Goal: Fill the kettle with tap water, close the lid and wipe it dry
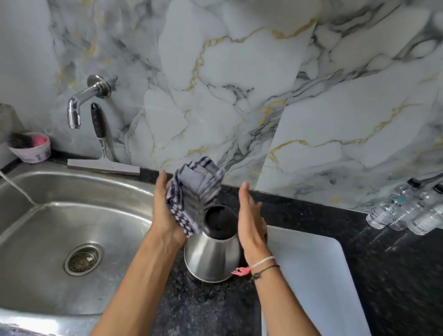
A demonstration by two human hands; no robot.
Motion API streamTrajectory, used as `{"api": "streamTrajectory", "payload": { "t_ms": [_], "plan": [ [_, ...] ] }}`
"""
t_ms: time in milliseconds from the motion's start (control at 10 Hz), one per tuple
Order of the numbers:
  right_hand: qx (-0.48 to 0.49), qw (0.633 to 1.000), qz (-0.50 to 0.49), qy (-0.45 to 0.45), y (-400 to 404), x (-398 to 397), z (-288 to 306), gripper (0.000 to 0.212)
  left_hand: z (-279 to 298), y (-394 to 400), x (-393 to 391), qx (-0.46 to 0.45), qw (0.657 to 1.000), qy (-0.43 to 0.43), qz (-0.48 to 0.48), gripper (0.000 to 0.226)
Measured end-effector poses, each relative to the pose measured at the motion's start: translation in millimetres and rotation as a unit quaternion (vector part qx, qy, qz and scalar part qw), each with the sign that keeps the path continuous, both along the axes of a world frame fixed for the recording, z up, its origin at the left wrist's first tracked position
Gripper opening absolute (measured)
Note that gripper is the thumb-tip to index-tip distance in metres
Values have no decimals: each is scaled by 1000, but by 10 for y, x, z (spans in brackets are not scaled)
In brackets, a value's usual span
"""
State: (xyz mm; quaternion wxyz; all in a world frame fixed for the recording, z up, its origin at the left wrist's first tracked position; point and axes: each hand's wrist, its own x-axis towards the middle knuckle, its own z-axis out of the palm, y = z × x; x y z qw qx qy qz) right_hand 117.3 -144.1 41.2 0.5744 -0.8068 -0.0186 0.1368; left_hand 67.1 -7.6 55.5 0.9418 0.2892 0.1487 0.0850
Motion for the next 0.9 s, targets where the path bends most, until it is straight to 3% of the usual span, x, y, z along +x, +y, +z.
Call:
{"api": "streamTrajectory", "payload": {
  "t_ms": [100,200,300,400,500,600,700,900],
  "plan": [
    [172,982,74,7,-329,-58,255,94,242,-232,-163,-15,992,-33,-125,95],
    [164,984,64,-40,-600,-50,294,59,295,-468,-177,2,987,4,-162,101],
    [177,982,-39,-49,-1161,-47,137,14,155,-875,-119,42,980,46,-187,101],
    [146,984,-99,-31,-1583,-42,-78,8,-66,-1184,-74,147,971,101,-161,88],
    [76,986,-143,46,-2141,-43,-518,25,-575,-1651,45,449,876,128,-118,49],
    [-11,986,-142,85,-2416,-71,-768,35,-928,-1922,86,622,759,137,-135,31],
    [-151,978,-82,118,-2699,-150,-1079,42,-1388,-2179,32,673,695,153,-202,28],
    [-297,951,-2,81,-2776,-230,-1174,45,-1532,-2363,-29,724,627,154,-243,36]
  ]
}}
